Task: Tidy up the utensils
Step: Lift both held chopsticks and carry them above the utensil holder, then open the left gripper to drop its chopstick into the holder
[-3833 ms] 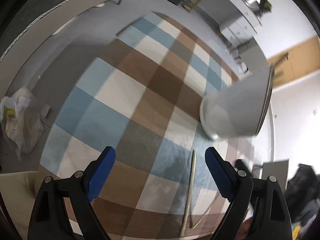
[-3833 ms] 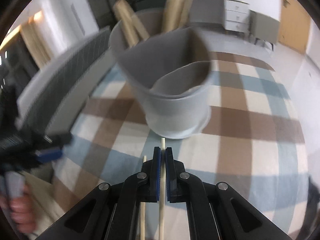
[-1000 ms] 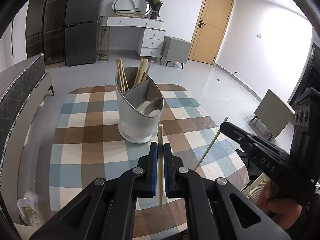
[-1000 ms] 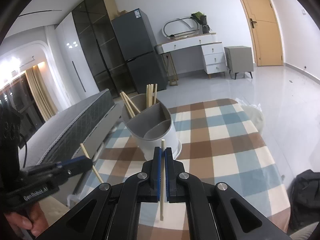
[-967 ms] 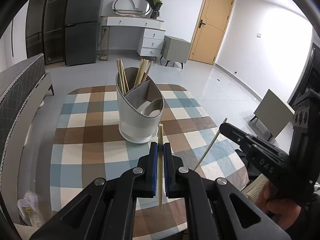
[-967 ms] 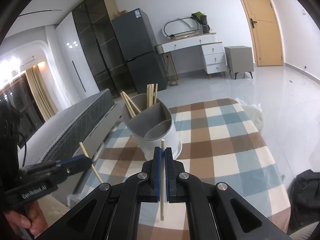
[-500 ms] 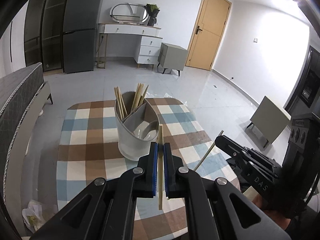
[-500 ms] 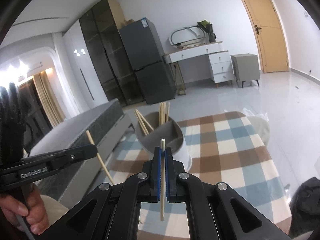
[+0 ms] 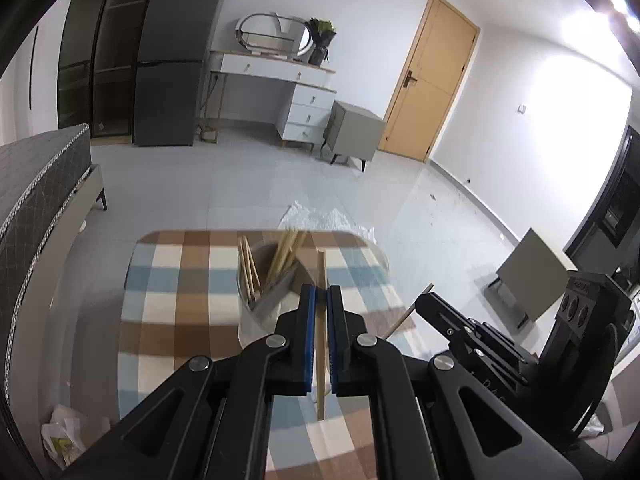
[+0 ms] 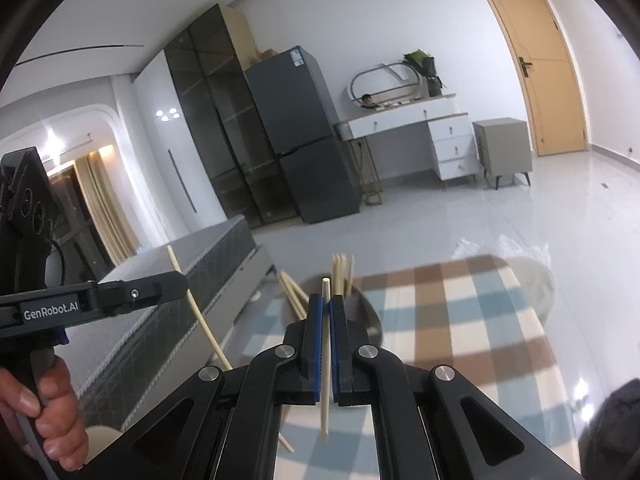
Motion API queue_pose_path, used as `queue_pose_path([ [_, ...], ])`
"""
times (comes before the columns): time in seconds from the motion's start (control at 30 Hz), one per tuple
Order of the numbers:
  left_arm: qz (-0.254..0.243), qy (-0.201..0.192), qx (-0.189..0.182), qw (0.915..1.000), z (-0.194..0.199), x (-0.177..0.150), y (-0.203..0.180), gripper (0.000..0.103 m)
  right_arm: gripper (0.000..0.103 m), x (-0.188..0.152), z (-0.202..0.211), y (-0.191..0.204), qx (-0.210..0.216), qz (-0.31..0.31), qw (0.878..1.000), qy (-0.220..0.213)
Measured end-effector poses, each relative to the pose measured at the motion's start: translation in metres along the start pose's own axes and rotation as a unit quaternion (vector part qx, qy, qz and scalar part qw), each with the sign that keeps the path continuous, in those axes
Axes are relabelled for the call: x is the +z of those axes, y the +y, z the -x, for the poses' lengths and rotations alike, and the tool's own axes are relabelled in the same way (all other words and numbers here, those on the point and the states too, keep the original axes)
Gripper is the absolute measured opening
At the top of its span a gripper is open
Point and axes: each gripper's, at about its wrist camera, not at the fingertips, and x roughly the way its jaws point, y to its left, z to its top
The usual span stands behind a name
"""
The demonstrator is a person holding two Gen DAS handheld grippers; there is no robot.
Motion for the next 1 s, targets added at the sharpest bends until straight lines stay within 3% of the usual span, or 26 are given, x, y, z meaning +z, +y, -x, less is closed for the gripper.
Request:
queue_pose_path([
  [0.57, -0.002, -0.026, 0.015, 0.9995, -0.034, 0.073, 0.03, 0.001, 0.002, 0.083, -0.067, 0.015, 0.02, 0.036, 0.999, -0.027],
  [1.0, -0.029, -0.025, 0.039, 0.9985, -0.074, 0.063, 0.041, 0.001, 0.003, 0.082, -0.108, 0.013, 0.018, 0.053, 0.998, -0.012],
])
